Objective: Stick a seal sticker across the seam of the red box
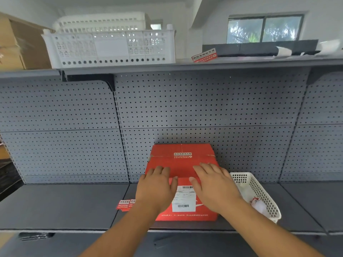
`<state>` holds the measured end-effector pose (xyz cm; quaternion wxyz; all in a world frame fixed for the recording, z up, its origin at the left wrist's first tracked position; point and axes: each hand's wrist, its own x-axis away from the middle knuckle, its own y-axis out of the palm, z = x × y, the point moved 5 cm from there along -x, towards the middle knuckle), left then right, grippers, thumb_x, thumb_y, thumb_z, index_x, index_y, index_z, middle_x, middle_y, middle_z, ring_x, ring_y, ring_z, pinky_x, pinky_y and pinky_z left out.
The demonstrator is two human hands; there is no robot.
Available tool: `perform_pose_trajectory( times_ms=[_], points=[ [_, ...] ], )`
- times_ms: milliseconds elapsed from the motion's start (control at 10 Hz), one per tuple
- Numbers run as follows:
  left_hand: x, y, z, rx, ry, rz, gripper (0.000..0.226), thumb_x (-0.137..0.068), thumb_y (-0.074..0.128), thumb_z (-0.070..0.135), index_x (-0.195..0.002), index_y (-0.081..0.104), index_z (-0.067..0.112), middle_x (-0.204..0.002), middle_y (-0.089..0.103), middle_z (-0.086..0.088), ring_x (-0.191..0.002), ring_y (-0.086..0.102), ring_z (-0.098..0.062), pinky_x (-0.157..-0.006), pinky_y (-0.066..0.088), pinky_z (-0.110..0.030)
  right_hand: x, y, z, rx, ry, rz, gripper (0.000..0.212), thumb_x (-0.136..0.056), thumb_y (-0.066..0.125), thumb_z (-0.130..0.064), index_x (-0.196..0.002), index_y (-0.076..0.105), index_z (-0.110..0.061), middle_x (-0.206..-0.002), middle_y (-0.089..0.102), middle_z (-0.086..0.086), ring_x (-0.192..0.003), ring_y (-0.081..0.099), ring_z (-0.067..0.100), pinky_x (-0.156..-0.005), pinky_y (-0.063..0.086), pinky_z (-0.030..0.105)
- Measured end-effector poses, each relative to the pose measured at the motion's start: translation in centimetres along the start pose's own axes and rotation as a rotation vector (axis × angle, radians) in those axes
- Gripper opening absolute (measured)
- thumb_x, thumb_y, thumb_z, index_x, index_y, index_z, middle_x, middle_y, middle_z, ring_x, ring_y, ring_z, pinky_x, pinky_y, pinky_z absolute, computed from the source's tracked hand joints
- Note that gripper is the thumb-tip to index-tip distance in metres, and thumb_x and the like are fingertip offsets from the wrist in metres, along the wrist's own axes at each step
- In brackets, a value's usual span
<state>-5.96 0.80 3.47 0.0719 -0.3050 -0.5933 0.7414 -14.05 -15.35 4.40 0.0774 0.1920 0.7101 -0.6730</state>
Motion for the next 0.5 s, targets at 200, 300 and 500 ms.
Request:
perform_pose_trajectory(
  times_ms=[200, 300, 500],
  points=[
    [3.2, -1.4, -0.6, 0.037, 0.034, -0.013, 0.049, -0.1, 0.03, 0.053, -0.132, 0.051, 0.023, -0.127, 0.062, 0.0, -0.116, 0.055, -0.026, -0.094, 0.046, -0.045, 2.7, -2.8, -2.3, -0.034, 0.079, 0.046, 0.051, -0.101, 0.027, -0.055, -0.143, 0.041, -0.029, -0.15, 0.045, -0.006, -0.138, 0.035, 0.02, -0.113, 0.027, 0.046],
    [4.6, -2.3, -0.7, 0.085, 0.032, -0.028, 0.049, -0.101, 0.032, 0.053, -0.137, 0.049, 0.024, -0.131, 0.061, 0.0, -0.12, 0.054, -0.026, -0.095, 0.046, -0.044, 3.8, -4.1, -3.3, -0.045, 0.1, 0.069, 0.051, -0.101, 0.028, -0.055, -0.141, 0.044, -0.028, -0.148, 0.048, -0.006, -0.136, 0.038, 0.02, -0.11, 0.031, 0.047],
    [6.1, -3.7, -1.1, 0.422, -0.035, -0.086, 0.04, -0.099, 0.04, 0.054, -0.116, 0.059, 0.023, -0.114, 0.067, 0.0, -0.1, 0.063, -0.023, -0.086, 0.053, -0.044, 5.3, -6.3, -4.4, -0.037, 0.105, 0.133, 0.05, -0.101, 0.028, -0.055, -0.139, 0.045, -0.028, -0.147, 0.049, -0.006, -0.134, 0.04, 0.019, -0.108, 0.032, 0.046]
  ],
)
